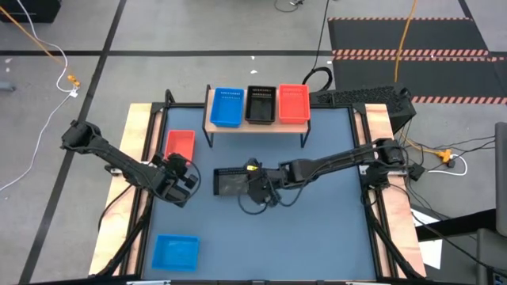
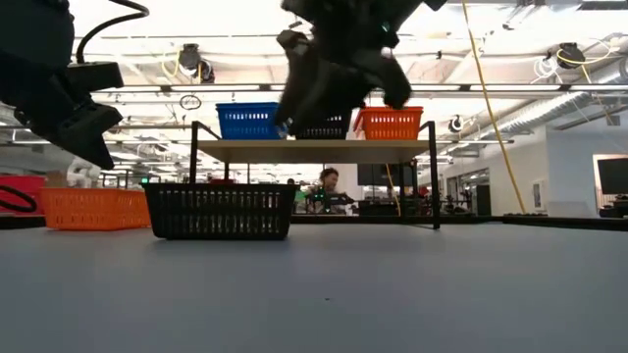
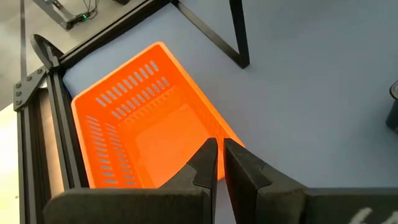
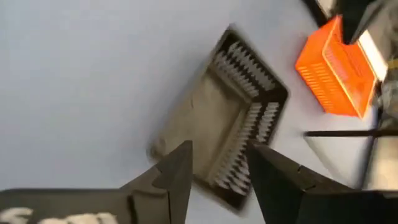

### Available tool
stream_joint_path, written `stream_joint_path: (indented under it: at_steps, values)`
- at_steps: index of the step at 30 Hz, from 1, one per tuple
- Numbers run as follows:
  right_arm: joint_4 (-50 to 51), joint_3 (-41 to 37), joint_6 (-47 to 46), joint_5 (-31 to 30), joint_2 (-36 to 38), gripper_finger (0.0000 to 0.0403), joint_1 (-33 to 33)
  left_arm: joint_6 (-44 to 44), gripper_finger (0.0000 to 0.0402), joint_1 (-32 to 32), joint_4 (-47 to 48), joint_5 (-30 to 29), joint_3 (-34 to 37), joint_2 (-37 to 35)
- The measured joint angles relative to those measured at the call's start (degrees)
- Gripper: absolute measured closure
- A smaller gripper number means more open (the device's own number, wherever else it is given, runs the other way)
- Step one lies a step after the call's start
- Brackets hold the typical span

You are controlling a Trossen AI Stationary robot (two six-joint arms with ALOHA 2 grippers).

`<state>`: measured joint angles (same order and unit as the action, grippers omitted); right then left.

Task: Stack baskets on shelf by color
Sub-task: Stack the black bin on the stacked black bins on the shelf

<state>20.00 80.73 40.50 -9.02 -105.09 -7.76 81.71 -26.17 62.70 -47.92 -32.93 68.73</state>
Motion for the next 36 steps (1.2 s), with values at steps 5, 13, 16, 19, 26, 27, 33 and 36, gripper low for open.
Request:
stream_joint_path:
  at_steps: [5, 13, 16, 19, 26, 27, 33, 36]
  values:
    - [1.6, -1.3, 16.0, 0.0, -0.6, 0.0277, 1.9, 0.0, 0.0371, -0.2, 0.0, 0.0, 0.0, 0.0]
    - [-11.5, -10.7, 31.3, 0.0, -0.7, 0.0286, 4.5, -0.2, 0.0371, -0.3, -0.1, 0.0, 0.0, 0.0]
    - [-18.8, -14.1, 32.2, -0.1, -0.8, 0.0287, 5.0, -0.2, 0.0371, -0.3, -0.1, 0.0, 0.0, 0.0]
    - [-22.9, -15.5, 32.2, 1.0, -0.8, 0.0287, 5.2, -0.4, 0.0371, -0.3, -0.2, -0.2, 0.0, 0.0]
    - [-22.4, -16.1, 29.3, 6.0, -2.5, 0.0287, 5.5, -0.4, 0.0371, 0.3, -0.2, -0.6, 0.0, 0.0]
    - [-23.0, -16.1, 29.3, 6.2, -3.0, 0.0288, 5.5, -0.4, 0.0371, 0.4, -0.3, -0.6, 0.0, 0.0]
    - [-24.3, -16.1, 28.2, 6.3, -4.4, 0.0305, 5.4, -0.7, 0.0371, 0.6, -1.0, -0.6, 0.0, 0.0]
    - [-25.6, -16.1, 24.9, 6.3, -4.4, 0.0323, 5.4, -0.8, 0.0371, 0.6, -1.0, -0.7, 0.0, 0.0]
